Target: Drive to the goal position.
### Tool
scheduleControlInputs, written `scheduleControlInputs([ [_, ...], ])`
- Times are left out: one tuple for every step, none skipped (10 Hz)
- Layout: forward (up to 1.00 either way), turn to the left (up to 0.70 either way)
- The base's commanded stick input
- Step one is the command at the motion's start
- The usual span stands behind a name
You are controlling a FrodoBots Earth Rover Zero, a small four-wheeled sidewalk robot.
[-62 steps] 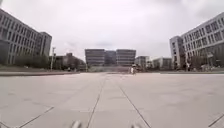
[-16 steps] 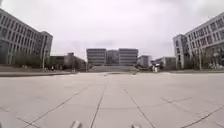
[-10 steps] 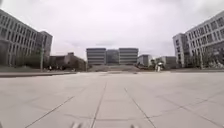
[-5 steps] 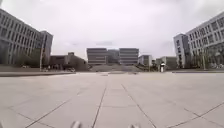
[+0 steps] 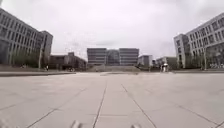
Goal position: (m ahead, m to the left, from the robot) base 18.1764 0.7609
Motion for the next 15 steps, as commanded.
scheduleControlInputs([
  [0.70,0.00],
  [0.70,0.00],
  [0.70,0.00],
  [0.70,0.00],
  [0.70,0.00],
  [0.70,0.00],
  [0.70,0.00],
  [0.70,0.00],
  [0.70,0.00],
  [0.70,0.00],
  [0.70,0.00],
  [0.70,0.00],
  [0.70,0.00],
  [0.70,0.00],
  [0.70,0.00],
])
